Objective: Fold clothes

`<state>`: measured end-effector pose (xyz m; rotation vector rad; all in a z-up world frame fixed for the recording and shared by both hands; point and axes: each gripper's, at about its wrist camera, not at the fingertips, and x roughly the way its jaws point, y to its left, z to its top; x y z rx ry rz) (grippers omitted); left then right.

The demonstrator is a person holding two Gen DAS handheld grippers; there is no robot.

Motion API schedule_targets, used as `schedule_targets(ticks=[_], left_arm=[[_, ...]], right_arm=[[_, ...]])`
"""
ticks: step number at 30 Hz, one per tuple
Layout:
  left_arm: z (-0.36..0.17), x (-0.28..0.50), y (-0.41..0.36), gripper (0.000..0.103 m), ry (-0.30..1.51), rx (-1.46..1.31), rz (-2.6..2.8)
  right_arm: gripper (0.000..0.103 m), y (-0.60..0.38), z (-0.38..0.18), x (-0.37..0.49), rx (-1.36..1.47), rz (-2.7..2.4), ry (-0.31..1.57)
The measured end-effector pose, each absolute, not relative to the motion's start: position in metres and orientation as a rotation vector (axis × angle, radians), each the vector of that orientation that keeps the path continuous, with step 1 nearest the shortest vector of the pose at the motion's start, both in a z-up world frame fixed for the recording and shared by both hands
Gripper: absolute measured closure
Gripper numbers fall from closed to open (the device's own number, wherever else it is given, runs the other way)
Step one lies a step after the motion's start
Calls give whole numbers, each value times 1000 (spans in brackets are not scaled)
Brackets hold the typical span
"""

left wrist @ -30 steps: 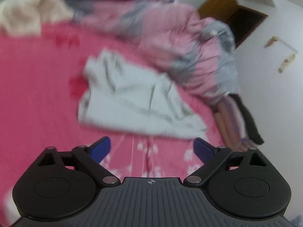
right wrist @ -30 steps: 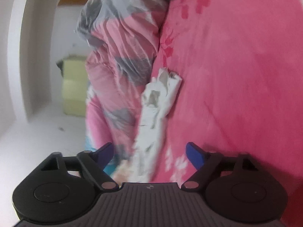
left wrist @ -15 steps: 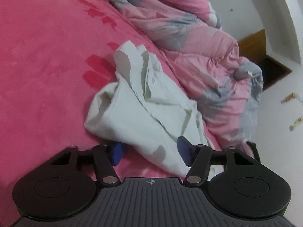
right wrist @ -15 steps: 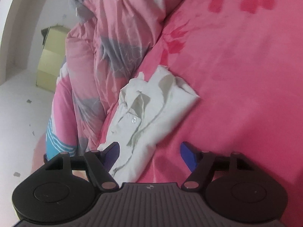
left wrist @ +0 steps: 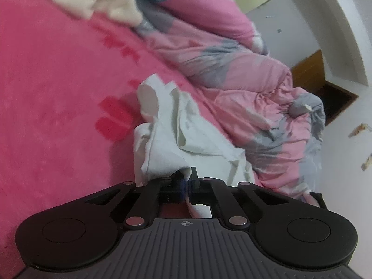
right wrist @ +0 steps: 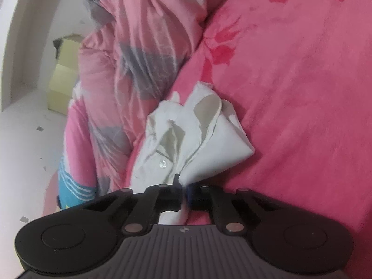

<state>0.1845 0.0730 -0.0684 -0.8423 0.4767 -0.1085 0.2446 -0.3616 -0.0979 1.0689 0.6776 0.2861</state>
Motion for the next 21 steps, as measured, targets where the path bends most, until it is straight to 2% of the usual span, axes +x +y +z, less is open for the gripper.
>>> schedule_targets(ticks=[11,21], left_arm=[[-34,148,84,103,434,-839,-138],[-18,55,106,103,480,-808,-170]], right_arm=[[101,-354,-77,196,1129,318,614],[101,-346,-67,85,1176,366,630]])
